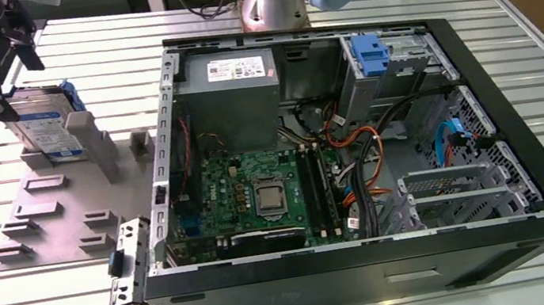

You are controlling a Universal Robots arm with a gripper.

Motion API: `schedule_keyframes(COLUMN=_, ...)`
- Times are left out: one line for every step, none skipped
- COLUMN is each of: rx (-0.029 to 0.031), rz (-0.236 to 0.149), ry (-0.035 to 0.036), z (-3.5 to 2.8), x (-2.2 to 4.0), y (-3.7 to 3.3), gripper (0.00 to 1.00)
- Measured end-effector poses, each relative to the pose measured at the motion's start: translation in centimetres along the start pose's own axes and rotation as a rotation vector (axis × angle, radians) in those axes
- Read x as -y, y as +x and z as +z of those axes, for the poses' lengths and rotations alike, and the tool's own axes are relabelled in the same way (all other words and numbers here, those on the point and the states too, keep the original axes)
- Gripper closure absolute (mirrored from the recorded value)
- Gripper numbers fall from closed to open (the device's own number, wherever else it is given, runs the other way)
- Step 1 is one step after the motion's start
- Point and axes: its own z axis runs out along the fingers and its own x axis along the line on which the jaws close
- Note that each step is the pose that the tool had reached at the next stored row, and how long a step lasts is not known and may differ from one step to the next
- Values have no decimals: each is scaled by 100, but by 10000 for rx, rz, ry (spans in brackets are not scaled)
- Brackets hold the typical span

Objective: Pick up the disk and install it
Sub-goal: 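Pick up the disk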

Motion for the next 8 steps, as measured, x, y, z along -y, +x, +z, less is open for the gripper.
schedule_keyframes(rx=0, rz=0, ry=0, z=0, x=0, y=0, gripper=2)
schedule_keyframes(rx=0, rz=1, ry=0, z=0, x=0, y=0, gripper=2)
schedule_keyframes(rx=0, rz=0, ry=0, z=0, x=0, y=0, gripper=9)
schedule_keyframes(rx=0, rz=0, ry=0, z=0, x=0, y=0, gripper=9)
schedule_keyframes(rx=0, rz=0, ry=0, z=1, x=0, y=0, gripper=15)
schedule_keyframes(rx=0, rz=1, ry=0, z=1, x=0, y=0, gripper=21)
schedule_keyframes(rx=0, rz=1, ry=0, z=1, x=0, y=0, gripper=21)
schedule_keyframes(rx=0, rz=0, ry=0, z=1, x=0, y=0, gripper=27)
